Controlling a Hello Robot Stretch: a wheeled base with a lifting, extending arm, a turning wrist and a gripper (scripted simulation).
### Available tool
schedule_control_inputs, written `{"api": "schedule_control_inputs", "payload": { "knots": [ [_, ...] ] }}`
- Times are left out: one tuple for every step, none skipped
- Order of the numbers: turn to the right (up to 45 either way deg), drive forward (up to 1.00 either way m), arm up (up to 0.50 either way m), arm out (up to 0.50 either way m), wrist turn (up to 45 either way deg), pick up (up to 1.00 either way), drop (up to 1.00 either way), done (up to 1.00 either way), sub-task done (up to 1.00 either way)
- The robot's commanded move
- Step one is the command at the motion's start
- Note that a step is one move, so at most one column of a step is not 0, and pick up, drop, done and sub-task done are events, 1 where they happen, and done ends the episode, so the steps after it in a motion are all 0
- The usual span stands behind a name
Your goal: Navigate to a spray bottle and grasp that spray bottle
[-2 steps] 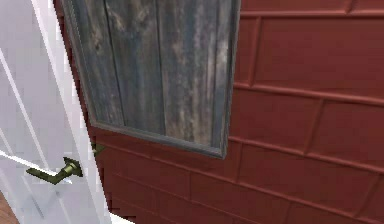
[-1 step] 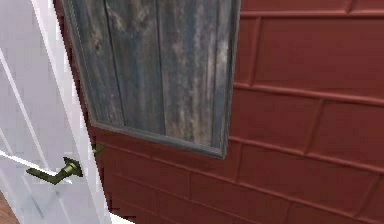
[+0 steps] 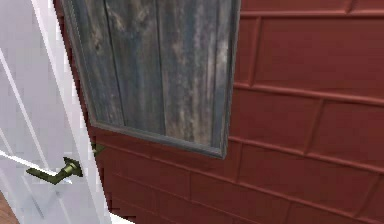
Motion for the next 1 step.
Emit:
{"api": "schedule_control_inputs", "payload": {
  "knots": [
    [0.0,0.0,0.0,0.0,0.0,0.0,0.0,1.0,0.0]
  ]
}}
